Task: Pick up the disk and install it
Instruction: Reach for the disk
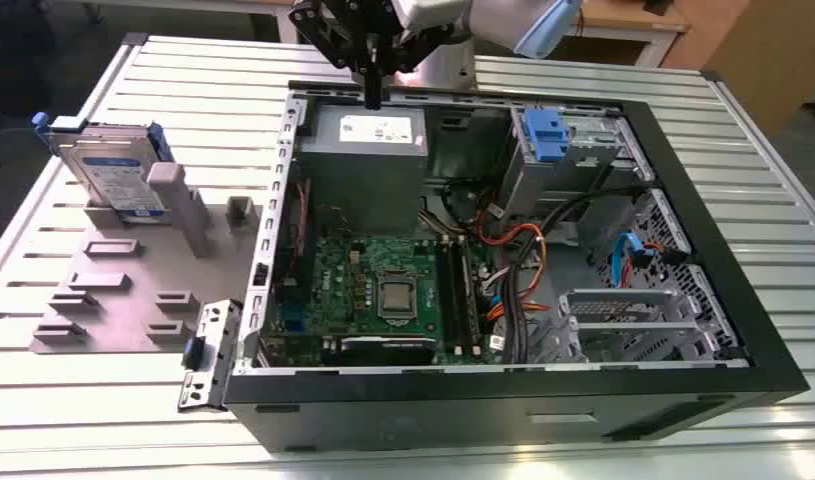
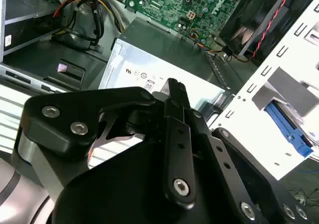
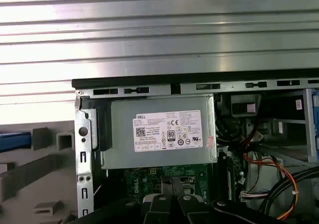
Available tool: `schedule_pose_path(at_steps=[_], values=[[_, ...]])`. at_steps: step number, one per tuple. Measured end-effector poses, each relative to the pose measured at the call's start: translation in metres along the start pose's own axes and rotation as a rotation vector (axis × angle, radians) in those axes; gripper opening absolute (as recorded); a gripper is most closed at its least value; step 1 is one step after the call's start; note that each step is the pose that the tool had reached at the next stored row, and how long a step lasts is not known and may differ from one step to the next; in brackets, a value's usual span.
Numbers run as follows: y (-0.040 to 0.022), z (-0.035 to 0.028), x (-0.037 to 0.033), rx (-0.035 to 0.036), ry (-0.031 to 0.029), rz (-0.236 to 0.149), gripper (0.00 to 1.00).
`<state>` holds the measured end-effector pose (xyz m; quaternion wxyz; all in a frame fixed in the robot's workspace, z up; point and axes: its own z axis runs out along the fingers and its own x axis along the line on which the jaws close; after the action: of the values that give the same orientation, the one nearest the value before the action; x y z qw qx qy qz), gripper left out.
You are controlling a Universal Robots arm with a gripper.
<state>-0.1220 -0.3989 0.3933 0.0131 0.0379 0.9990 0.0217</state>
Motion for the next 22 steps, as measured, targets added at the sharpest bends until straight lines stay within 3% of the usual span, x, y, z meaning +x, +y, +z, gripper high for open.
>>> schedule_pose_path(at_steps=[6, 22], values=[[0.0, 0.0, 0.0003, 0.0, -0.0001, 0.0, 0.11], [0.0015, 0.0011, 0.0091, 0.0, -0.0002, 0.001, 0.11]])
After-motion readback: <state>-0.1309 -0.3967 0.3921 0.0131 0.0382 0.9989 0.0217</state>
